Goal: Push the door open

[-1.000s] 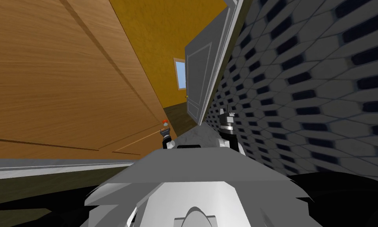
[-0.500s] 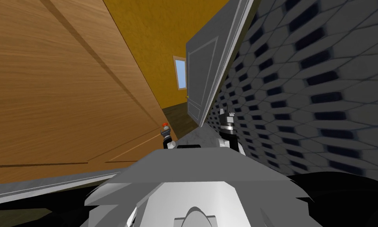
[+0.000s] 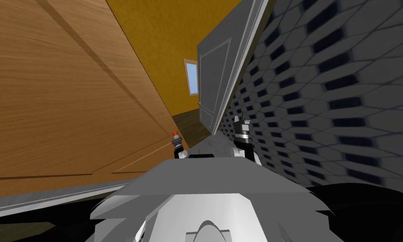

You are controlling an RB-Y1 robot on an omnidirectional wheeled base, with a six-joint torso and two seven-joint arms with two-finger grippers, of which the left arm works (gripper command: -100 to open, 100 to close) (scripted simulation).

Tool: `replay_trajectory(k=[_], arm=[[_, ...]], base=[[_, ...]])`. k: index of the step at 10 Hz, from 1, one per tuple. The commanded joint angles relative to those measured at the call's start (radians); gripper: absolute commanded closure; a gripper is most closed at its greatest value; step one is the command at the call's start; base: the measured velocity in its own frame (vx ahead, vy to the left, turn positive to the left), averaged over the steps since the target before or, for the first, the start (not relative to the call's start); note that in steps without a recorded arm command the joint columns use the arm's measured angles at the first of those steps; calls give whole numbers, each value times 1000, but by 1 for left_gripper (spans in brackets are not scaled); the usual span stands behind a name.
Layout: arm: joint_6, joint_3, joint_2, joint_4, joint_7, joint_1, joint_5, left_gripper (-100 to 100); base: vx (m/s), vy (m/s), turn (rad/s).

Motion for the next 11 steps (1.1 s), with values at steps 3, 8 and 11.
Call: replay_trajectory(k=[3,8,11], arm=[[1,8,13,-1,0,2,5,100],[3,34,41,-7,-1,6,21,100],[4,55,56,-12,-1,10,34,100]], base=[[95,6,35],[192,25,76],[204,27,109]])
